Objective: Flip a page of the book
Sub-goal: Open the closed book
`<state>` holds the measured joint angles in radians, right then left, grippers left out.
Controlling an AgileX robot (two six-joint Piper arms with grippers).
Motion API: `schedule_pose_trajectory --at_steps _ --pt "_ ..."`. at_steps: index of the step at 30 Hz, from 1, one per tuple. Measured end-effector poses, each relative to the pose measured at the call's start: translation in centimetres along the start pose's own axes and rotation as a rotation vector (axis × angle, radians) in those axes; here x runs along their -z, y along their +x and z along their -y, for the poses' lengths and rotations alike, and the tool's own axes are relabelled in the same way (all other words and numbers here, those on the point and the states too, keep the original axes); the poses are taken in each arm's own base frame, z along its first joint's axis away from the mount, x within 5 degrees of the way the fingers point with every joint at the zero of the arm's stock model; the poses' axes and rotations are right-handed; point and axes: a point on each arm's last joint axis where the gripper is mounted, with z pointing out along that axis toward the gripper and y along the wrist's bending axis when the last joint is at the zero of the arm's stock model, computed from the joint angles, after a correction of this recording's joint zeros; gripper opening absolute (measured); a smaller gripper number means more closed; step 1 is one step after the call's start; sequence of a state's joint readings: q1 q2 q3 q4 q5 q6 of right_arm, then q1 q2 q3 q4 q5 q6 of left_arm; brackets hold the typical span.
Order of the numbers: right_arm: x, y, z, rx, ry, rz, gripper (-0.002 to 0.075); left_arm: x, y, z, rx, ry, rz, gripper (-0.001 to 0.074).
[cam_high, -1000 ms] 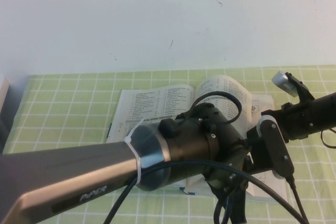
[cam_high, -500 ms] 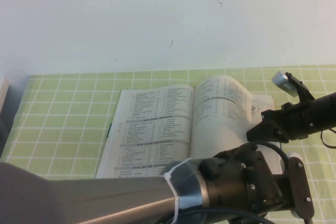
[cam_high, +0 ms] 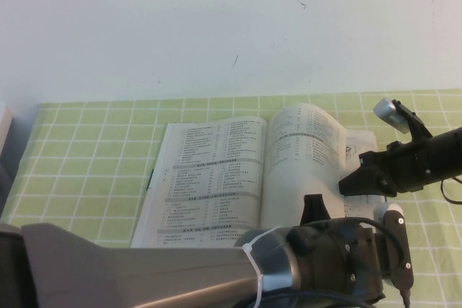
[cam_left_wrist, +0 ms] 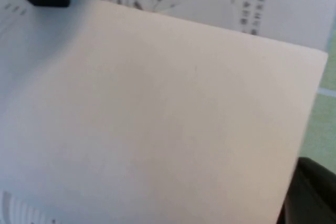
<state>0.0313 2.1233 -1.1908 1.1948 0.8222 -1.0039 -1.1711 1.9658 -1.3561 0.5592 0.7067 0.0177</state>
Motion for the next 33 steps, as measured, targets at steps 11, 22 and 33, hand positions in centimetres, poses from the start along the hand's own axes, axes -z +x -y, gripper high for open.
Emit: schedule_pose_trajectory --at_steps 11,22,33 --pt "0.0 0.1 0.0 0.014 -0.011 -0.006 -0.0002 -0.3 0.0 -1.8 0.081 -0.215 -0.004 -0.0004" --pt "-0.1 0.1 0.0 0.018 -0.013 -0.008 -0.0002 -0.1 1.0 -2.3 0.173 -0.287 -0.095 -0.0004" --pt "0.6 -0.1 -0.6 0.077 0.009 -0.020 -0.0002 -0.3 3.4 -3.9 0.298 -0.347 -0.264 -0.0004"
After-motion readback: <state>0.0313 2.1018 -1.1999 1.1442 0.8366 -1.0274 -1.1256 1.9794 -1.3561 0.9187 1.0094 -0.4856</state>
